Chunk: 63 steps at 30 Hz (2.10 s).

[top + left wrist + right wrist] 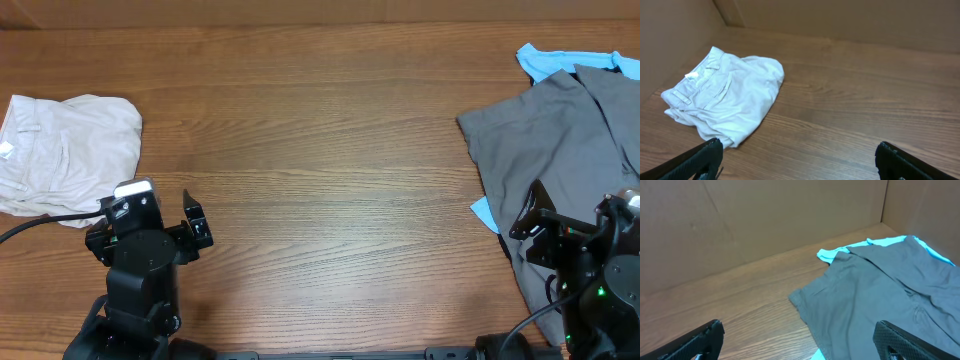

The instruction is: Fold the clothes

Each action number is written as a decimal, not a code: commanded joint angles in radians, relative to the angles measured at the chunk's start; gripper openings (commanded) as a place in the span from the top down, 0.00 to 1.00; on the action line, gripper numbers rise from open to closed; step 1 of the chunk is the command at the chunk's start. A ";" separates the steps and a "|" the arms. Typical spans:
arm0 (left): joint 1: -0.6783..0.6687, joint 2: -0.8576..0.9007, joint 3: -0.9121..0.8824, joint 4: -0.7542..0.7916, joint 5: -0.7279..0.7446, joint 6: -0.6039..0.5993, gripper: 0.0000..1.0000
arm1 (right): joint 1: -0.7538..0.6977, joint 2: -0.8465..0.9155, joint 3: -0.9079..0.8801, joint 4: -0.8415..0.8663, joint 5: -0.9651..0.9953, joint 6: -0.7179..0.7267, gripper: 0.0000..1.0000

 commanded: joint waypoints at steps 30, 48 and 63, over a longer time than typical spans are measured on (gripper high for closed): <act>-0.006 -0.008 0.001 -0.103 -0.008 0.026 0.00 | -0.002 -0.011 0.002 -0.223 -0.048 0.003 0.00; -0.006 -0.008 0.001 -0.103 -0.008 0.026 0.00 | -0.039 -0.195 -0.555 0.439 -0.257 -0.012 0.00; -0.006 -0.008 0.001 -0.103 -0.008 0.027 0.00 | -0.055 -0.388 -0.808 0.618 -0.345 -0.169 0.00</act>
